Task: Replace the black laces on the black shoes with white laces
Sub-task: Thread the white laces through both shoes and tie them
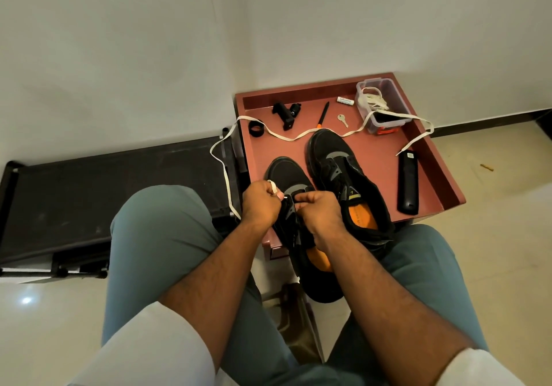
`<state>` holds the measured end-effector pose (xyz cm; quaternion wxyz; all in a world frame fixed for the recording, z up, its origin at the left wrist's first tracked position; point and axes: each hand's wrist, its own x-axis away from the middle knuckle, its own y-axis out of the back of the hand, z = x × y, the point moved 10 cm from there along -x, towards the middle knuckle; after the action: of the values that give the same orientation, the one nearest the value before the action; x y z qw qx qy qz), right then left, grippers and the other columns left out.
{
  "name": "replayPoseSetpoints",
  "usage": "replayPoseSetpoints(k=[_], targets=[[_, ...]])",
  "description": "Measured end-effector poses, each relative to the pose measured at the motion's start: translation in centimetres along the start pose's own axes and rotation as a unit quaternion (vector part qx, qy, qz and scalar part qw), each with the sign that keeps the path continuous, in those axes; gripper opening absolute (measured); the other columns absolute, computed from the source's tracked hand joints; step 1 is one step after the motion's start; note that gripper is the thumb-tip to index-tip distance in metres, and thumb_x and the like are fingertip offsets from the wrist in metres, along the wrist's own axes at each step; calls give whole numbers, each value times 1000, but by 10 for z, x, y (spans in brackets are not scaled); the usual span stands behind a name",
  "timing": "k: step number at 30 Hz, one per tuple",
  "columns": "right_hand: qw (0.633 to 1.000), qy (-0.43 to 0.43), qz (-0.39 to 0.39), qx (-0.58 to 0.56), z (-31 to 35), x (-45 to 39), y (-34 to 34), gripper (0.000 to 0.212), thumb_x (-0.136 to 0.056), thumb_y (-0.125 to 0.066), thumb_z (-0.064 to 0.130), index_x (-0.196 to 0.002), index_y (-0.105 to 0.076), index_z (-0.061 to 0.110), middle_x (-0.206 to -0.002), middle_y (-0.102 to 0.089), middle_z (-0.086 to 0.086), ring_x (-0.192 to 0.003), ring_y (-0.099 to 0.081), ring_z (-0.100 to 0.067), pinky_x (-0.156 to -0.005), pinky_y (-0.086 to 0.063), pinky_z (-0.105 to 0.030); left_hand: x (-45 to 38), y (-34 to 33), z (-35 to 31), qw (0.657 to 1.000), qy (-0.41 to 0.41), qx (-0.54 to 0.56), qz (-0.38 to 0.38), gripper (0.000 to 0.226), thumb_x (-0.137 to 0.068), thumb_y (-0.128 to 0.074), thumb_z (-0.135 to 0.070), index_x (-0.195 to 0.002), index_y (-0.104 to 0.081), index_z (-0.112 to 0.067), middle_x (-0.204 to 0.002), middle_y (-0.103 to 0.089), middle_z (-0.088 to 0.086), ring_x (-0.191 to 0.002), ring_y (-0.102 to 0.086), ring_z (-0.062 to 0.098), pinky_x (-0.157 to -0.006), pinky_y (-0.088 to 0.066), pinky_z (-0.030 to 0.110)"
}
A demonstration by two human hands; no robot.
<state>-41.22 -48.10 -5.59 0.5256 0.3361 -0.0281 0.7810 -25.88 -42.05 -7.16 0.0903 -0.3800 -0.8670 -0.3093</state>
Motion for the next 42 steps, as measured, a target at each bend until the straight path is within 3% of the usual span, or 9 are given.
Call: replayPoseSetpoints(k=[6, 13, 17, 22, 26, 32, 35, 39, 42], targets=[[1000, 23, -2, 18, 1, 2, -2, 26, -88, -61, -2, -109, -71, 9, -105, -71, -9, -96, -67, -20, -87, -57, -37, 5, -3, -10, 999, -13, -53, -2, 27, -84, -72, -13, -62, -59, -11, -67, -61, 6, -66, -63, 26, -66, -58, 38], [991, 87, 23, 98, 23, 7, -8, 31, -91, -50, -3, -99, -74, 15, -82, -68, 3, -74, -64, -10, -55, -47, -8, 16, 4, -9, 998, 3, 67, -13, 22, -84, -75, -18, -66, -70, -5, -56, -58, 6, -53, -52, 17, -60, -56, 38], [982, 106, 8, 154, 23, 2, -10, 28, -90, -52, 0, -97, -75, 15, -81, -63, 6, -76, -57, -7, -52, -39, -4, 40, -16, -15, 994, 6, 3, 114, 12, -91, -55, -6, -91, -66, -11, -79, -66, 14, -61, -56, 18, -56, -48, 29], [977, 102, -3, 185, 17, -3, -14, 25, -88, -52, 4, -86, -73, 18, -86, -70, -1, -83, -65, -18, -74, -55, -32, 70, -24, 16, 946, 131, -70, 287, 80, -81, -61, -22, -151, -25, -31, -132, -50, 20, -80, -56, 17, -50, -47, 25], [968, 109, 12, 224, 17, -5, -14, 20, -90, -48, 9, -79, -59, 21, -82, -63, 1, -78, -58, -19, -63, -46, -30, 76, -33, 16, 939, 46, -150, 307, 117, -72, -76, -25, -153, 7, -37, -118, -58, 7, -92, -65, 20, -51, -56, 29], [965, 73, 62, 246, 14, -8, -24, 17, -96, -40, 18, -84, -52, 20, -88, -57, -4, -80, -49, -20, -60, -36, -30, 76, -28, 8, 974, 48, -26, 221, 95, -72, -71, -3, -151, -26, -29, -71, -66, 7, -58, -63, 19, -61, -59, 42], [945, 76, 99, 301, 19, -8, -32, 11, -95, -41, 14, -90, -50, 17, -94, -54, -8, -85, -49, -23, -71, -37, -31, 76, -19, -3, 983, -37, -51, 173, 75, -65, -73, -17, -135, -49, -28, -80, -69, 0, -70, -66, 17, -71, -60, 42], [900, 81, 188, 385, 24, 7, -39, 17, -94, -45, 8, -97, -61, 12, -93, -63, -9, -84, -61, -25, -73, -52, -34, 81, -16, -10, 983, -107, -79, 125, 65, -72, -76, -23, -132, -52, -29, -97, -70, -5, -86, -67, 11, -79, -58, 32], [880, 91, 228, 406, 28, 28, -28, 16, -92, -45, 4, -90, -56, 15, -83, -56, -5, -78, -54, -20, -67, -44, -30, 75, -11, -10, 990, -94, -3, 109, 68, -70, -81, -16, -129, -51, -30, -99, -69, 1, -82, -70, 24, -70, -59, 33]])
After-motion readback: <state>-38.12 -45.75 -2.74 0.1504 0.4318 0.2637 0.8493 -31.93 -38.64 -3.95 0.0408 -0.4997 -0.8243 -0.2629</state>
